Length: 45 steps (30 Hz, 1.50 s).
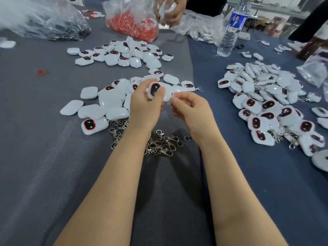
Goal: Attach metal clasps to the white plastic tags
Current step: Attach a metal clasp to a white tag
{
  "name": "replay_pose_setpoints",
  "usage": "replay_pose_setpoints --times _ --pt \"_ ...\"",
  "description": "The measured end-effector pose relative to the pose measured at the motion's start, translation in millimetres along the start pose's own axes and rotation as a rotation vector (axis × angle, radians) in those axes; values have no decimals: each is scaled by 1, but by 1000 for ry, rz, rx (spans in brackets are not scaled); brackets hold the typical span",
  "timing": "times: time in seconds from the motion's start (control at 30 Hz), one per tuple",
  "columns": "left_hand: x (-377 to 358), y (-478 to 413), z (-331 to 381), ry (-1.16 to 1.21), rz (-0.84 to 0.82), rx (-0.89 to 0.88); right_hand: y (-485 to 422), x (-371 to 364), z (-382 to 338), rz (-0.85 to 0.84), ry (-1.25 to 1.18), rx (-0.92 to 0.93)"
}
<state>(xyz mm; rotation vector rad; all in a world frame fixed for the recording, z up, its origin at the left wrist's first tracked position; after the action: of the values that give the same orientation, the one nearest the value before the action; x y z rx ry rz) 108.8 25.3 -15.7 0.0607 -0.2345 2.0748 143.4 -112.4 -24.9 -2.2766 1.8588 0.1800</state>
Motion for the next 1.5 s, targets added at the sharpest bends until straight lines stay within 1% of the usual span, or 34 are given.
replay_pose_setpoints --times 0.07,0.13,0.2,0.27,0.33,0.4,0.5,0.57,0.63,0.67,0.7,0.73,0.77,0.83,0.9,0.93,1.0,1.1,1.2,1.3,1.4,1.5 --pt "-5 0 -18 195 -53 205 0 -1 -3 -11 105 38" --pt "-10 4 -27 330 -102 341 1 -2 -9 -4 180 86" --pt "-14 7 -31 425 -130 425 2 -3 -12 -6 214 116" --pt "-15 8 -31 487 -143 456 3 -5 -12 -16 196 116" --pt "-15 8 -31 480 -145 443 3 -5 -11 -28 164 95" --pt "-11 5 -25 354 -132 344 1 -2 -9 -31 151 63" --pt "-2 1 -3 37 -67 70 -1 3 -2 -20 128 -5" --pt "-3 4 15 -139 -62 -128 -1 5 5 -13 77 -63" --pt "-8 9 26 -253 -92 -264 -2 7 9 4 38 -106" --pt "-9 10 28 -261 -105 -292 -2 8 10 16 17 -114" --pt "-10 10 28 -239 -108 -292 -2 9 9 28 -15 -111" --pt "-10 9 26 -188 -102 -256 -2 8 7 33 -55 -95" --pt "-8 6 20 -112 -89 -183 -2 7 5 28 -90 -71" --pt "-6 3 2 81 -66 28 0 1 -1 -6 -98 -12" --pt "-10 2 -15 294 -97 226 1 -3 -7 -35 -5 51" --pt "-13 3 -19 388 -129 292 2 -4 -11 -36 61 91" --pt "-20 6 -23 532 -200 380 5 -5 -21 -8 174 184" --pt "-26 11 -27 639 -255 465 8 -5 -29 40 276 267" --pt "-25 12 -30 659 -246 500 10 -10 -28 38 329 288" --pt "-24 12 -28 633 -248 473 12 -16 -27 17 403 312" --pt "-20 9 -23 564 -221 386 9 -15 -22 16 429 272" --pt "-12 5 -15 374 -133 250 3 -10 -14 39 428 184"
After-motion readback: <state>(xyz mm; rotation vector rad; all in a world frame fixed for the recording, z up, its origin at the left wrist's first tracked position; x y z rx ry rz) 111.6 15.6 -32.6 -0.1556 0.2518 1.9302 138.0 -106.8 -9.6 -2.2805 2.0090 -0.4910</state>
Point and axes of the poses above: each hand's wrist, its own y-axis away from the middle knuckle, its own x-axis out of the back of the hand, z = x × y, the point moved 9 cm from there along -y, towards the middle knuckle, and after that the axes turned 13 degrees about -y, right-handed, at the moved point
